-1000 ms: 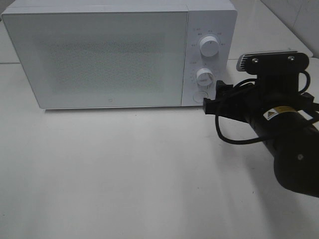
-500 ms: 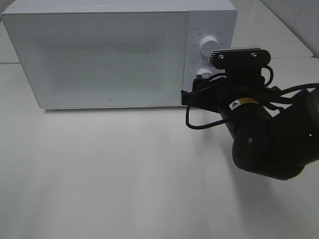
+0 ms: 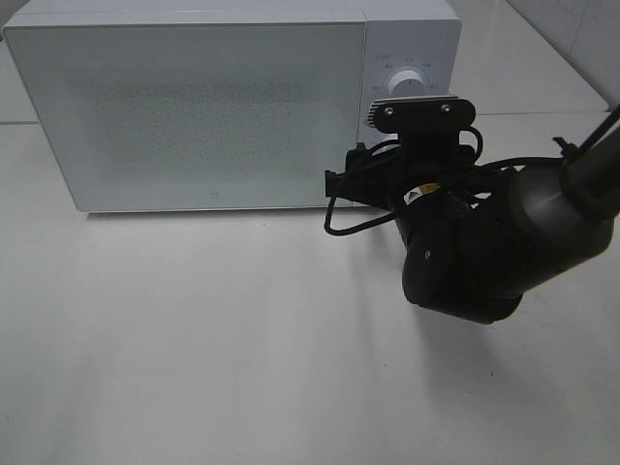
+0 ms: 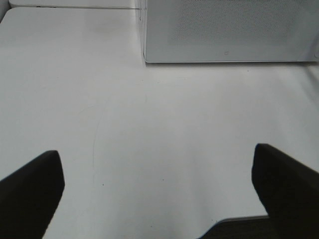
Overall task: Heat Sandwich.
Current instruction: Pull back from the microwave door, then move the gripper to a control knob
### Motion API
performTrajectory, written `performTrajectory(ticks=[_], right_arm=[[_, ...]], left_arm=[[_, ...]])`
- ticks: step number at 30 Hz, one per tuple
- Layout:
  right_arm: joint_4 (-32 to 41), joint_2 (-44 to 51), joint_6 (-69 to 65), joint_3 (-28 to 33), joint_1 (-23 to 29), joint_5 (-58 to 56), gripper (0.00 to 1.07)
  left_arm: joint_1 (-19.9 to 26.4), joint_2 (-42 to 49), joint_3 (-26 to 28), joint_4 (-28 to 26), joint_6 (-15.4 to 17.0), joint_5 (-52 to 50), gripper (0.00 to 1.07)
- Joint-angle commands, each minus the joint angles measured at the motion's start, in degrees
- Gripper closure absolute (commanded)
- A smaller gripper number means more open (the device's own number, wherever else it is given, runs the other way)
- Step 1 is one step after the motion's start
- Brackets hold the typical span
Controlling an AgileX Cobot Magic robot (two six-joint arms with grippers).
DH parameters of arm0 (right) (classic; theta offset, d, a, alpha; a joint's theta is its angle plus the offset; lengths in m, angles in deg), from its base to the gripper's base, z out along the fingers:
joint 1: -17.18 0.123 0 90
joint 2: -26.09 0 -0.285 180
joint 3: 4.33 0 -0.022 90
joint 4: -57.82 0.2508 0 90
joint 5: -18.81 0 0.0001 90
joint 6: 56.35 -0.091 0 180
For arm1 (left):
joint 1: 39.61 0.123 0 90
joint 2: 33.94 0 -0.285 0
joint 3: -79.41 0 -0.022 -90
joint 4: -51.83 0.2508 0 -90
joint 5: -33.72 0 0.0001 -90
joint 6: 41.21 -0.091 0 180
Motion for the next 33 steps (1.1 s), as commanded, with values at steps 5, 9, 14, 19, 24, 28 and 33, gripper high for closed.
performTrajectory(ticks=[5,9,14,19,24,28,33], right_arm=[[-1.43,-2.92,0.06,-3.78,-2.12,-0.52,0.31],[-1.38,-3.72,0.06,-4.64,-2.41,-0.57,0.31],[-1.38,-4.18,0.06,-5.21,-2.81,0.23,0.31],[-1.32,-4.18,0.06,-5.21,-2.81,0.29,0.4],[-1.2,-4.18,-0.06,-5.21,-2.81,0.29,0.69],[-1.2,-4.18,-0.17,-5.21,-2.81,0.29,0.92],[-1.2,-4.18,-0.34,-5.21,-2.81,0.34,0.98]], left_arm=[[0.11,1.38,-0.17,-0.46,0.29,-0.74,0.1],[0.11,1.38,-0.17,-0.46,0.29,-0.74,0.1],[0.11,1.38,-0.17,-0.46,0.29,-0.74,0.1],[0.11,0.97,-0.17,-0.46,0.29,-0.74,0.1],[0.11,0.97,-0.17,-0.46,0.29,-0.74,0.1],[0.11,0.97,-0.17,-0.46,0.29,-0.74,0.1],[0.11,0.97,-0.17,-0.46,0.29,-0.74,0.1]])
